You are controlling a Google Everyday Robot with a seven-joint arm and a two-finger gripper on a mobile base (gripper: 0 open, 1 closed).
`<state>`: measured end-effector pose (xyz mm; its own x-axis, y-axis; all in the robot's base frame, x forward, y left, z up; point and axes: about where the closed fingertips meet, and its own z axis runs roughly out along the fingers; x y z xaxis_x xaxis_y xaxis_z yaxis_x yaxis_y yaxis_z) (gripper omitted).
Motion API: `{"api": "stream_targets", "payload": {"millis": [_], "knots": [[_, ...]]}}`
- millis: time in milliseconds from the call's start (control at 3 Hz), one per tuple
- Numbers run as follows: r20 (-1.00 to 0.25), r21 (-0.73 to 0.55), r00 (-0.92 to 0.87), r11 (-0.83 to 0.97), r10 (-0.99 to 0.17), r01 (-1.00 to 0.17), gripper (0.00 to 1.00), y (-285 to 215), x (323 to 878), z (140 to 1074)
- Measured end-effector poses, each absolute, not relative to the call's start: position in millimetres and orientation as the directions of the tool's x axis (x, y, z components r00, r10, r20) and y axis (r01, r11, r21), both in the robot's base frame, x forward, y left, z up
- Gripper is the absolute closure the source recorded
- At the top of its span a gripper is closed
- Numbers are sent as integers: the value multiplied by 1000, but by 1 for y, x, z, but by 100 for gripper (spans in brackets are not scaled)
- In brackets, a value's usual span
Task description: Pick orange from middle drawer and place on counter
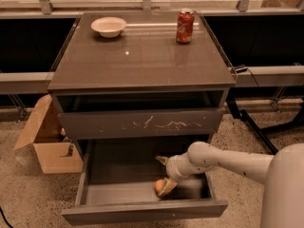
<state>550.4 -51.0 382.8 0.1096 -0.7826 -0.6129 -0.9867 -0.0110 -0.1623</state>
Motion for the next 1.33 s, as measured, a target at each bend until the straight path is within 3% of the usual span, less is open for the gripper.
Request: {"api": "stream_targets", "payload": {"millis": [1000, 1333], "knots": [[-618, -143, 80, 12, -782, -990, 86, -65, 548, 373], [-635, -167, 102, 8, -765, -986, 100, -68, 547, 385]]}}
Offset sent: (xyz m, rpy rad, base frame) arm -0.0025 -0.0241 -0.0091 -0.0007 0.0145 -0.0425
